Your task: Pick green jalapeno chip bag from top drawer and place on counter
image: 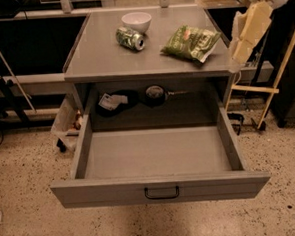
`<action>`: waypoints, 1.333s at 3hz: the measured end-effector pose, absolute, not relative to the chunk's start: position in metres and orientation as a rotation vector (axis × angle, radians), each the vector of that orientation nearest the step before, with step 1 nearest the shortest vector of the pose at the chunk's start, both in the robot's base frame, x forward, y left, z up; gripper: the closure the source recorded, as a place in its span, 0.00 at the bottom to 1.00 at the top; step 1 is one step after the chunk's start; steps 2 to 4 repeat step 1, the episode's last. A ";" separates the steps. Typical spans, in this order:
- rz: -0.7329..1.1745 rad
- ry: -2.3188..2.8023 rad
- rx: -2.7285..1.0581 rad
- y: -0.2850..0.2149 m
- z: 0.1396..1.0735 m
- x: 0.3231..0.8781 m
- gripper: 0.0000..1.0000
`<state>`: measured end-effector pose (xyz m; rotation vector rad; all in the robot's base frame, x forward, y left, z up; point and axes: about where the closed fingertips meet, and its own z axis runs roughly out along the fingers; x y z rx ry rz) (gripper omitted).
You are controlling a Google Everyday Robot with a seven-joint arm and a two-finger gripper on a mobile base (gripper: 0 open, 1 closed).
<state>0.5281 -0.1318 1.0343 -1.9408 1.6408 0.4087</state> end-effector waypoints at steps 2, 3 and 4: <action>0.400 1.624 -1.913 -0.124 1.036 0.535 0.00; 0.400 1.624 -1.913 -0.124 1.036 0.535 0.00; 0.400 1.624 -1.913 -0.124 1.036 0.535 0.00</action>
Offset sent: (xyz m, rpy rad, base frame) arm 0.0000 0.0000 0.0000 0.0000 0.0000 0.0000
